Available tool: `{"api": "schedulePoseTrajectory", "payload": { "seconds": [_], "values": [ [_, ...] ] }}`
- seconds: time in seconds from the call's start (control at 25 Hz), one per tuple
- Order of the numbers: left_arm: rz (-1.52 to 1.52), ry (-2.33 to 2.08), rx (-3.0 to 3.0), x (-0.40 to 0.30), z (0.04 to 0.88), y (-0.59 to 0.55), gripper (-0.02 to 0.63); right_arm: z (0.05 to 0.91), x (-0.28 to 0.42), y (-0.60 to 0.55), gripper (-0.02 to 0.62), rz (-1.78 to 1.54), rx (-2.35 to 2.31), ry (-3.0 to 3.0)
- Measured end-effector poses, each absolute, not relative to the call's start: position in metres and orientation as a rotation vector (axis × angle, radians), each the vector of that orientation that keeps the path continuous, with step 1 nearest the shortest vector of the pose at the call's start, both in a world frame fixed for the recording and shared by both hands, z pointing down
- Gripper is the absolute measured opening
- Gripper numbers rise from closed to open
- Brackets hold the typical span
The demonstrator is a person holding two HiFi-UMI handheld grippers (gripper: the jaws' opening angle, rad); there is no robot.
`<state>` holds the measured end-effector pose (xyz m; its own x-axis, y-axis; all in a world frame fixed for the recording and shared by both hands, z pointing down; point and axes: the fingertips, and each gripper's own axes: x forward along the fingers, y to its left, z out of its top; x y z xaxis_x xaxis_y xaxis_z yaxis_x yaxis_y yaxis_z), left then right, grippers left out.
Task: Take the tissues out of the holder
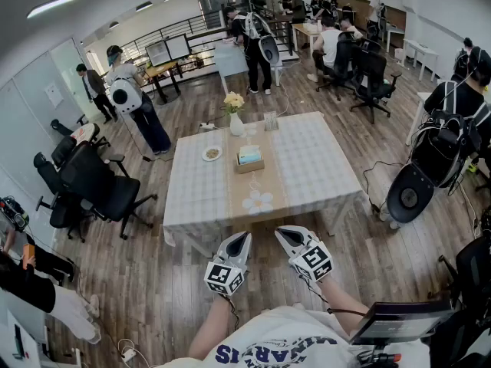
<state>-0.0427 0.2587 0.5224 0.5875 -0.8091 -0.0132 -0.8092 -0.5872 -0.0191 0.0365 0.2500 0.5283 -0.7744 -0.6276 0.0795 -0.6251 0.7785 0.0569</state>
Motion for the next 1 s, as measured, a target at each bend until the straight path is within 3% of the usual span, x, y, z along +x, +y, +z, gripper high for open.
{"api": "schedulePoseTrajectory", "payload": {
  "seconds": [1.0],
  "values": [
    [0.075,1.372,-2.806,-0.101,0.522,0.25,-0.002,0.525,0.003,0.245,0.009,-0.093,1.256,-2.74]
  ]
}}
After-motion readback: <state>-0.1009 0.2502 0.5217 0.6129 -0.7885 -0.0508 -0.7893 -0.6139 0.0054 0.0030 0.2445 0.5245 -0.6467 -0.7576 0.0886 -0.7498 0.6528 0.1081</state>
